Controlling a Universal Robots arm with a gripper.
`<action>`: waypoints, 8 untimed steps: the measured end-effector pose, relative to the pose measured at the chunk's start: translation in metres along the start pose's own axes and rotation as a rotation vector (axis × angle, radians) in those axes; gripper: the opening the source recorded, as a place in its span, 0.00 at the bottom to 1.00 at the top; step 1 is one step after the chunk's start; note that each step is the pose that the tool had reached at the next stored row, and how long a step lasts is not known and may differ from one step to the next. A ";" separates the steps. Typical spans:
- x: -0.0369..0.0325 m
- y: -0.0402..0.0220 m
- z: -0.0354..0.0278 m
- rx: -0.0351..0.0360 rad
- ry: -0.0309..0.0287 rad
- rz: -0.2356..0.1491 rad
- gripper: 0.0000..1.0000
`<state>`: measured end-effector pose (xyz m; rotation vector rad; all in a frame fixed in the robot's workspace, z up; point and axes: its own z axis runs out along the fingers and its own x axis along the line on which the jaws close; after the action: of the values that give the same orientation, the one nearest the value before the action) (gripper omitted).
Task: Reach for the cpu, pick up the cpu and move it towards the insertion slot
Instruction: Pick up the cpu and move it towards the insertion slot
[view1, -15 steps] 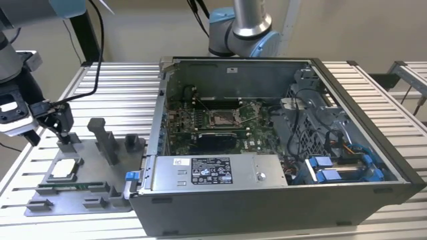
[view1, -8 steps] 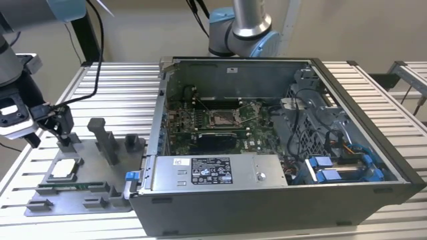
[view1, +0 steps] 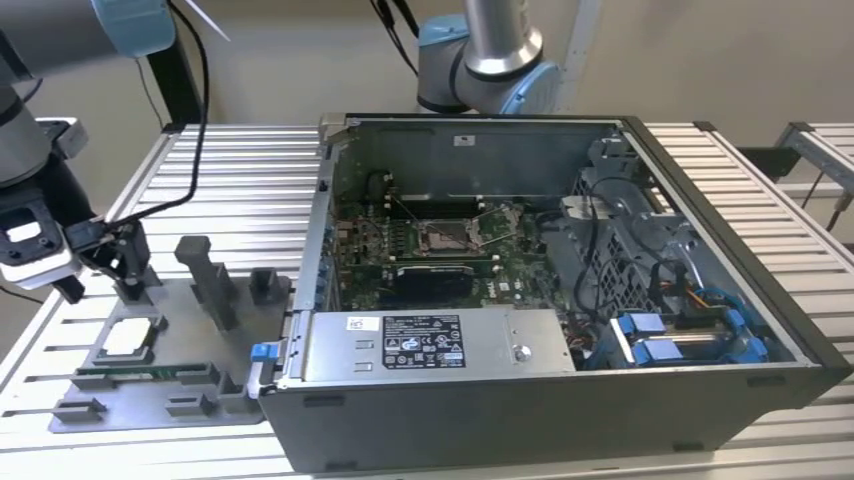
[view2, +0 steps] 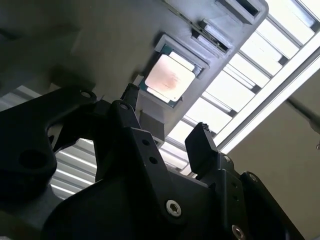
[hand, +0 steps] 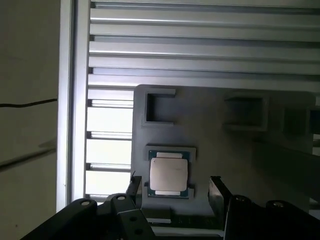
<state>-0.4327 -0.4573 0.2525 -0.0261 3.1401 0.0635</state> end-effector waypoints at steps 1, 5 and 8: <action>0.0000 -0.0007 0.0017 -0.0001 -0.0003 0.000 1.00; 0.0001 -0.0017 0.0064 -0.0001 -0.0002 0.001 1.00; 0.0001 -0.0022 0.0094 -0.0001 0.0018 0.001 1.00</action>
<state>-0.4327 -0.4591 0.2430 -0.0253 3.1419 0.0637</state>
